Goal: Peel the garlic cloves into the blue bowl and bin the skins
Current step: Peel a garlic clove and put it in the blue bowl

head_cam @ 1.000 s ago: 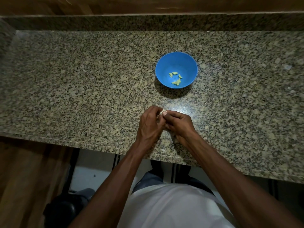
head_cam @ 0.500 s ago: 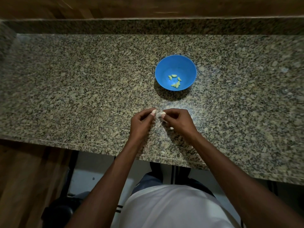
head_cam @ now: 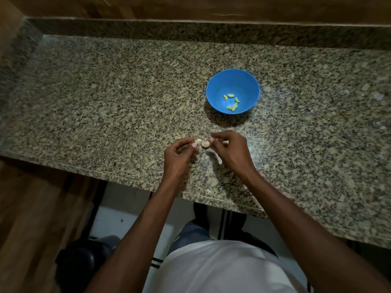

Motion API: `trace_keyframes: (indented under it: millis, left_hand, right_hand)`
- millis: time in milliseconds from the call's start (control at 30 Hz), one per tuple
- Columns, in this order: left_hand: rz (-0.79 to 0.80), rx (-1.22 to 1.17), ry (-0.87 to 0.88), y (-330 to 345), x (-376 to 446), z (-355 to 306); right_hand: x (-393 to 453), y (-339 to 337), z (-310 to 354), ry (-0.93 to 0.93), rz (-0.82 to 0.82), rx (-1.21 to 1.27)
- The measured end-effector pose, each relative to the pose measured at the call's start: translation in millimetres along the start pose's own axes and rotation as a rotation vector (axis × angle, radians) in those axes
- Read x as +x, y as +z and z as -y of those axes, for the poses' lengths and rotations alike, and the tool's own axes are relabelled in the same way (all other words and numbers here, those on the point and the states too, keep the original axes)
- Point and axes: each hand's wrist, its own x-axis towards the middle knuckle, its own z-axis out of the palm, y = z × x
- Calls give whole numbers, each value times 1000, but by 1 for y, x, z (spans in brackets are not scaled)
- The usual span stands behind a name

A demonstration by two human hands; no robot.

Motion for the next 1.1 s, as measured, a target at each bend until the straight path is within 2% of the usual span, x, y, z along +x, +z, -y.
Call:
trace_keyframes:
  millis: [67, 133, 333, 533, 633, 800, 933, 1100]
  left_hand:
    - [-15, -13, -5, 10, -6, 1]
    - [-19, -32, 0, 19, -13, 3]
    - [35, -75, -8, 27, -17, 5]
    - [193, 122, 106, 20, -5, 9]
    - [214, 192, 150, 12, 0, 10]
    - [229, 292, 209, -3, 13, 14]
    - [271, 395, 279, -10, 24, 16]
    - [245, 465, 311, -18, 38, 20]
  right_hand:
    - [-13, 0, 0, 215, 119, 324]
    - [-22, 3, -3, 342, 136, 552]
    - [-32, 7, -9, 490, 57, 801]
    - [-39, 9, -7, 740, 38, 1085]
    - [-42, 6, -9, 708, -26, 1029]
    - [-48, -3, -15, 447, -137, 593]
    - [-42, -6, -17, 370, -157, 358]
    - [-33, -6, -18, 411, -169, 362]
